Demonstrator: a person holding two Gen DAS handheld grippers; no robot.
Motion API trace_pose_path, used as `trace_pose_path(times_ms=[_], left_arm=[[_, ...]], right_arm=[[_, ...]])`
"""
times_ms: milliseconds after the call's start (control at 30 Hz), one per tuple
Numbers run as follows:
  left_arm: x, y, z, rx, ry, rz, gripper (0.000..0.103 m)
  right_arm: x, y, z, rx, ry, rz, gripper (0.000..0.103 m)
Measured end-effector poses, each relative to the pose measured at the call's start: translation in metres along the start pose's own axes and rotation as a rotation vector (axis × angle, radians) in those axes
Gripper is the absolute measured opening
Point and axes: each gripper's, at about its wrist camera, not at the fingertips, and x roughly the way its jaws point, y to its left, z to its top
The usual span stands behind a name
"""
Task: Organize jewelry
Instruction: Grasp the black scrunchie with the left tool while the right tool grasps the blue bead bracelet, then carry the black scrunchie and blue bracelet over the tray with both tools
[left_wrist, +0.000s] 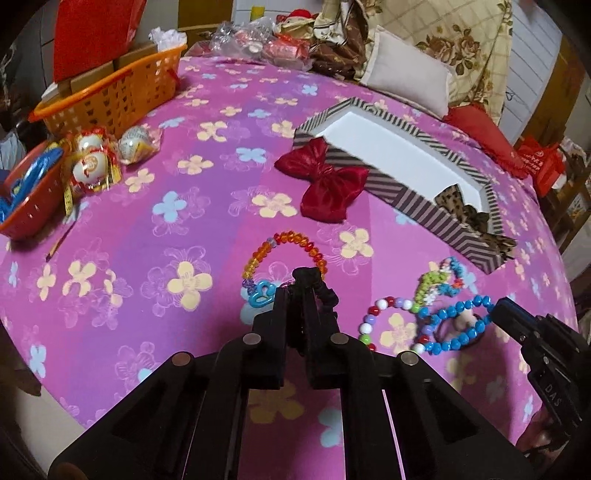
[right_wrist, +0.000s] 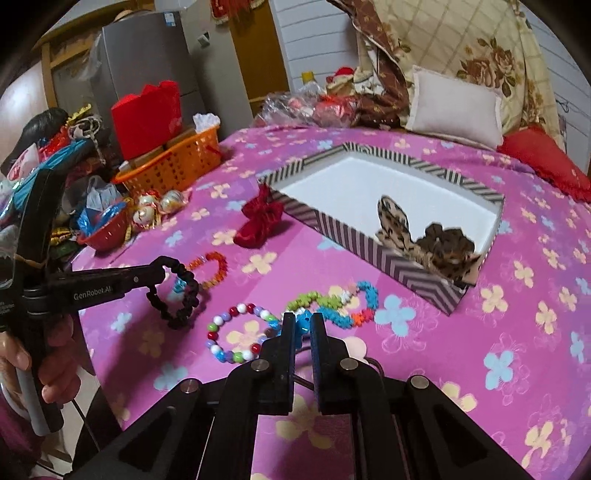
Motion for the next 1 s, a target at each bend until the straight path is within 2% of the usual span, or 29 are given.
trace_pose_path(times_ms=[400, 1000], left_arm=[[-0.029, -0.02, 0.013, 0.046, -0.048, 0.011, 0.006], [-0.02, -0.067, 0.041, 0.14, -0.068, 0.046, 0.006]], right_arm=[[-0.027, 0.004, 0.017, -0.022, -0.052, -0.01, 0.007], [-0.032, -0.025, 0.042, -0.016, -0.071, -0.057, 0.007]])
